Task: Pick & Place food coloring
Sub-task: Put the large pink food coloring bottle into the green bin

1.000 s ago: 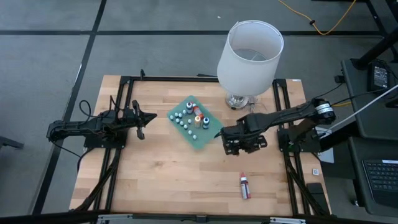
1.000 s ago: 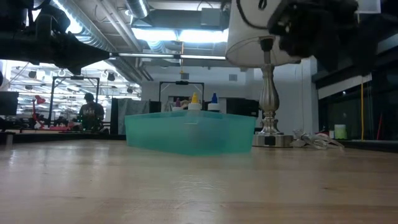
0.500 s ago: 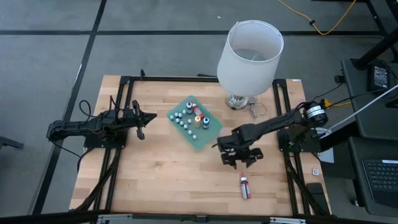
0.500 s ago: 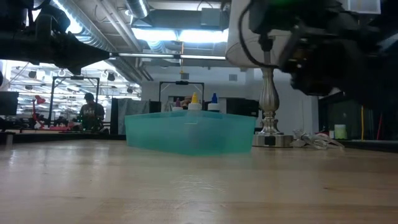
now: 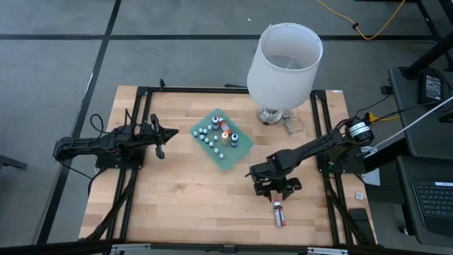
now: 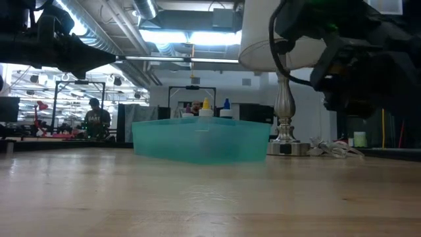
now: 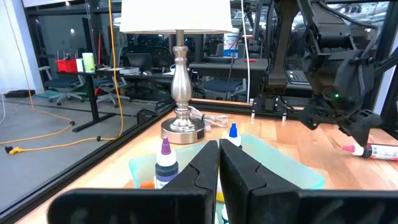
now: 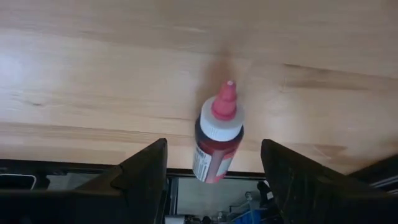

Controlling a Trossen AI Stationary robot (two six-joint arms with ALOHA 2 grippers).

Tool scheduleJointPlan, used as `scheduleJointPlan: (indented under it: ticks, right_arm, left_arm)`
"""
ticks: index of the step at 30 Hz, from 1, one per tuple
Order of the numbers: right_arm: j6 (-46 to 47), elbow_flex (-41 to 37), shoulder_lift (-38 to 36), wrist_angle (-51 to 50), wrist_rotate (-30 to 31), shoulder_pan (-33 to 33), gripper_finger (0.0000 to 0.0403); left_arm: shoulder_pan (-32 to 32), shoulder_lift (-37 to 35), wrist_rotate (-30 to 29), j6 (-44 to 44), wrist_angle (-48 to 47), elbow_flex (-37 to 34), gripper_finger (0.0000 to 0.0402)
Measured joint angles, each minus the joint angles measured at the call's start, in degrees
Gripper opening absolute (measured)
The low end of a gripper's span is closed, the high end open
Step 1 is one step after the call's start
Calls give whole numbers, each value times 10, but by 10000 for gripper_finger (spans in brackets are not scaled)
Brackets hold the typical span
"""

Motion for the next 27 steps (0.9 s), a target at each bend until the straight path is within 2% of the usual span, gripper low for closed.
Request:
scheduleJointPlan:
  ticks: [15,27]
  right_arm:
    - [3,-28,35,78,0,14,259]
    - [29,-52,36,131,2,23,259]
  left_arm:
    - [0,0,0,0,0,0,12]
    - [0,0,0,0,0,0,9]
